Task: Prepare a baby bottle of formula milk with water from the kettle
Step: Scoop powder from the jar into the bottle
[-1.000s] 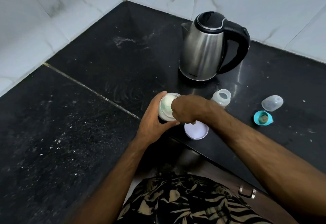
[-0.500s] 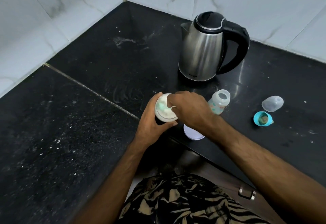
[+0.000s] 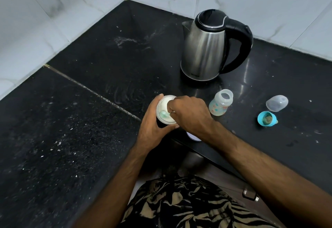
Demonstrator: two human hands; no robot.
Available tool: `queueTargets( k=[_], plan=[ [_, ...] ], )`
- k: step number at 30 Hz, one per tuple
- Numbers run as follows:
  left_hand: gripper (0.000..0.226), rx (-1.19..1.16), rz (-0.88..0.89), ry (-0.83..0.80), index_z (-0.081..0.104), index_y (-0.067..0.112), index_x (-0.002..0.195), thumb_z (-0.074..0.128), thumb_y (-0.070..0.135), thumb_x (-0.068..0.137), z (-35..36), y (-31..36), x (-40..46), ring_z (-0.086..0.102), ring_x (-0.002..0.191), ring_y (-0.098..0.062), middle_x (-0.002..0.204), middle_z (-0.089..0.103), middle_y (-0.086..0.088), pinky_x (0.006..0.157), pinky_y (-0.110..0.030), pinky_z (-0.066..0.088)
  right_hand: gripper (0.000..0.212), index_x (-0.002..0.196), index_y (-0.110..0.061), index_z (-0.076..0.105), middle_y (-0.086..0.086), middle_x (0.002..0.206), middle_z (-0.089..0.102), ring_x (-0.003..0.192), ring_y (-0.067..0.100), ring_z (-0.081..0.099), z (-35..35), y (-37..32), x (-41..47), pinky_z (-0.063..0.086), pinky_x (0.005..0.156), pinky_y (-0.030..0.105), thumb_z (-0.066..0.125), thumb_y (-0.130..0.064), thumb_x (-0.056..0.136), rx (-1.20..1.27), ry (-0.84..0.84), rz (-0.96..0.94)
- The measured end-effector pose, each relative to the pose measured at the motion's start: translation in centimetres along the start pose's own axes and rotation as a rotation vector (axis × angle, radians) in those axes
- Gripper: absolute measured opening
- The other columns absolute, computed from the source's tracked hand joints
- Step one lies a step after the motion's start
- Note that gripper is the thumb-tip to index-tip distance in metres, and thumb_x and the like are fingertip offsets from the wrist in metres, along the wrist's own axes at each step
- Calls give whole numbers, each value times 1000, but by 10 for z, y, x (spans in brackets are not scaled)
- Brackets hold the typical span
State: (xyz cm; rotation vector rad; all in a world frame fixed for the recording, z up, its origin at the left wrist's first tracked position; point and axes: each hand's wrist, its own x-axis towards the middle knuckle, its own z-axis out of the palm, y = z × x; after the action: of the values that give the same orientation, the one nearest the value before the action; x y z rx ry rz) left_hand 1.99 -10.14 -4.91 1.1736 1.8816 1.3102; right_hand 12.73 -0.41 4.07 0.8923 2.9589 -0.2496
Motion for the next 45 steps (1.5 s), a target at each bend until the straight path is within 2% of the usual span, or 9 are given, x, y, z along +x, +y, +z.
queueTargets(
  k=[7,13,17,20,23,28,33,36,45],
  plan=[
    [100,3,4,-7,34,18,151,91,21,69,1,1,-1,44,138,-6,151,45,8,112,-29,39,24,116,-20,65,4,112,67,98,26,65,-2,1,-1,37,68,29,53,-26,97,37,-14,-1],
    [101,17,16,-8,34,18,151,92,18,69,0,1,-1,43,138,-4,152,44,10,112,-26,38,11,94,-26,71,-4,99,68,88,19,63,1,7,-1,33,65,27,61,-29,90,181,-20,70],
    [102,26,5,-3,33,20,151,92,19,68,1,0,0,43,138,-4,152,44,11,113,-31,39,11,90,-26,72,-6,93,70,87,19,64,0,8,-2,33,64,25,61,-28,89,252,-8,113],
    [101,20,-2,5,33,23,151,92,19,69,1,-1,0,44,138,-7,150,46,11,113,-39,41,18,101,-25,70,-2,100,69,91,22,63,-5,8,-3,33,67,27,54,-30,94,175,29,102],
    [100,16,-3,5,33,22,151,91,17,69,1,-2,0,45,138,-8,149,47,10,113,-42,41,22,108,-20,67,1,106,67,93,23,64,-7,6,-1,34,66,29,49,-28,98,83,23,61],
    [100,17,-5,9,34,19,151,91,16,69,0,0,-2,44,138,-5,151,46,11,113,-36,39,16,101,-16,64,3,101,67,75,22,49,-2,1,0,31,62,30,50,-22,97,-39,-10,38],
    [100,2,-3,8,34,19,151,91,18,69,1,1,-3,44,139,-6,151,45,9,114,-34,39,14,106,-16,63,5,105,65,86,25,60,-2,-1,-2,31,65,30,54,-20,95,-76,-50,-1],
    [100,7,-2,7,34,19,151,91,20,69,1,2,-3,45,137,-6,151,46,10,112,-31,39,16,107,-18,64,6,108,65,95,27,63,-3,-2,-3,32,66,30,56,-19,94,-44,-66,-10],
    [101,36,-6,12,34,23,151,92,22,68,0,-1,0,45,137,-7,150,46,12,112,-39,41,15,96,-26,73,-4,99,71,93,21,64,-2,11,-3,35,67,27,60,-30,90,271,12,127]
  ],
)
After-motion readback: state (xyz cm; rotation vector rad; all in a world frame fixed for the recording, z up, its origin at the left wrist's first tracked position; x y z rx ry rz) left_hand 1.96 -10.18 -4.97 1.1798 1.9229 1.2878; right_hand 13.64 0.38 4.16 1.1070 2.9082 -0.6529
